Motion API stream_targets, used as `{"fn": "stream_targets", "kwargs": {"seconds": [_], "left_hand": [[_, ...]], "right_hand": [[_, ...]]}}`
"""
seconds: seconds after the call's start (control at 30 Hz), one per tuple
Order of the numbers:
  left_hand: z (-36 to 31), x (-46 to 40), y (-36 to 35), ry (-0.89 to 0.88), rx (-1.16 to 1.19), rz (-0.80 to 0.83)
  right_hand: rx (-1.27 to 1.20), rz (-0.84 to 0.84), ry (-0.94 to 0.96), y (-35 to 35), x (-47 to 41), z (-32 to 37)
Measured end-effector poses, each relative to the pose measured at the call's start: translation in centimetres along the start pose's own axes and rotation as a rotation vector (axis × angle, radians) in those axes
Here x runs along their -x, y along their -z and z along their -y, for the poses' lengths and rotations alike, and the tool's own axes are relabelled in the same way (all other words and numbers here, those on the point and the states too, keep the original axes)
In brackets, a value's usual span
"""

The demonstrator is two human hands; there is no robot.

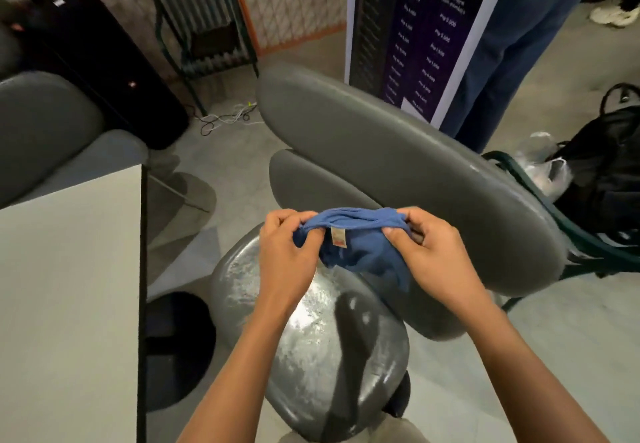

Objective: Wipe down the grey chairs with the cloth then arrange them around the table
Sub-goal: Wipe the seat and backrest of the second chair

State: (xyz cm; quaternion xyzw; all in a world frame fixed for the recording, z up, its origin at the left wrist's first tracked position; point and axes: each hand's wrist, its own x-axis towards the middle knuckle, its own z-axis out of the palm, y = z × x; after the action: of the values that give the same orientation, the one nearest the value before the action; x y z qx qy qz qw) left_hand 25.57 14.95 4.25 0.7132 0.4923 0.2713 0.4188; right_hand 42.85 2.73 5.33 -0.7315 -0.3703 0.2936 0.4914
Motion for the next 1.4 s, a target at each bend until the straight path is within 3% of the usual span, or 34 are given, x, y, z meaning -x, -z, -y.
{"fn": "stream_targets", "kwargs": {"seconds": [0.2,0.33,0.5,0.73,1.0,1.1,1.27,1.4], "left_hand": [[-3.2,-5.8,-3.8,-0.133,-0.191,-0.134],[-5.9,-10.4,-4.8,-0.056,-0.035,-0.097],[-8.3,-13.8,-6.9,-0.02,0.066,-0.177],[-7.6,-11.9,-12.1,-0.171,0.155,-0.024],[-6.3,-12.6,-15.1,-0.291,0.185,-0.128],[-6.5,-14.0,-15.3,-0.297,0.065,-0.139],[-7.1,-13.9,-17.3,-0.35,-0.133,-0.128],[-6.9,-14.7,-18.3,-0.312,-0.088,-0.151]], "right_hand": [[0.233,-0.139,0.085,3.1,-5.7,1.3],[0.402,-0.226,0.151,4.2,-9.8,3.4],[0.582,-0.323,0.151,4.3,-14.0,4.5],[0.429,-0.315,0.006,5.3,-17.1,2.4],[0.283,-0.283,-0.277,5.4,-19.0,2.2],[0.267,-0.273,-0.34,5.4,-19.6,2.4],[0.414,-0.299,-0.327,4.7,-19.2,2.6],[0.539,-0.336,-0.207,4.4,-18.1,2.8]]}}
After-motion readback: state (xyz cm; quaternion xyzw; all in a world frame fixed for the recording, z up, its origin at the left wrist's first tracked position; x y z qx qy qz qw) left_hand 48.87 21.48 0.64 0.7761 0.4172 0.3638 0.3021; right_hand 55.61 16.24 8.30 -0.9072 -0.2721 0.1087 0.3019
